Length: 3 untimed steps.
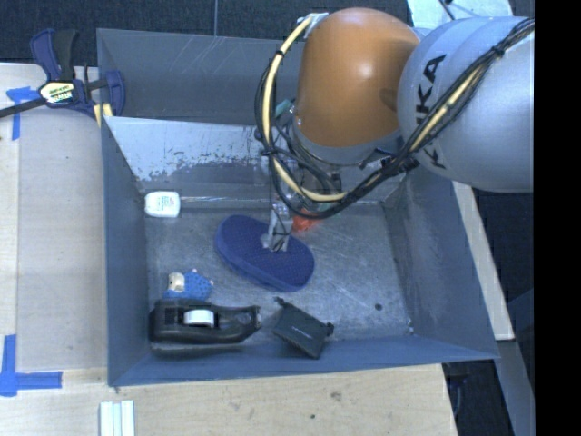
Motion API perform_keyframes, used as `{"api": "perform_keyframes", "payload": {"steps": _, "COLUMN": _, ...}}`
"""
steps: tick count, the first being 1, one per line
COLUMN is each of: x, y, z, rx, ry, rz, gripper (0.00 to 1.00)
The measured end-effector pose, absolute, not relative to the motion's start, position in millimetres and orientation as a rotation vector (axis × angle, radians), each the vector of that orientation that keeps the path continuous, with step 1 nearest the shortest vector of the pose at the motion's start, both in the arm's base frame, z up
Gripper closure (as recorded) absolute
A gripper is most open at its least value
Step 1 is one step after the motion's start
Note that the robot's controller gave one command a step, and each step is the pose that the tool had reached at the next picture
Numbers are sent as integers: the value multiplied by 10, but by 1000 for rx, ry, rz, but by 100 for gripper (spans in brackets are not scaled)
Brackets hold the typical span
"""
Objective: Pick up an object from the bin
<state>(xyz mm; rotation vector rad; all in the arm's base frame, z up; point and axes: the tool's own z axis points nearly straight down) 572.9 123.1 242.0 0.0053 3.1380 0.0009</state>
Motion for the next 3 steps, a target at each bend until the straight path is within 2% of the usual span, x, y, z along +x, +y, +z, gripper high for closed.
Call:
{"api": "perform_keyframes", "payload": {"steps": 1, "x": 5595, "y": 1330, "z": 993, "rx": -300, "ry": 3131, "rz": 0, "gripper": 0}}
{"api": "perform_keyframes", "payload": {"steps": 2, "x": 5870, "y": 1108, "z": 718, "rx": 89, "ry": 3132, "rz": 6, "gripper": 0}}
{"api": "perform_keyframes", "payload": {"steps": 3, "x": 5898, "y": 1116, "z": 759, "rx": 90, "ry": 3123, "rz": 10, "gripper": 100}}
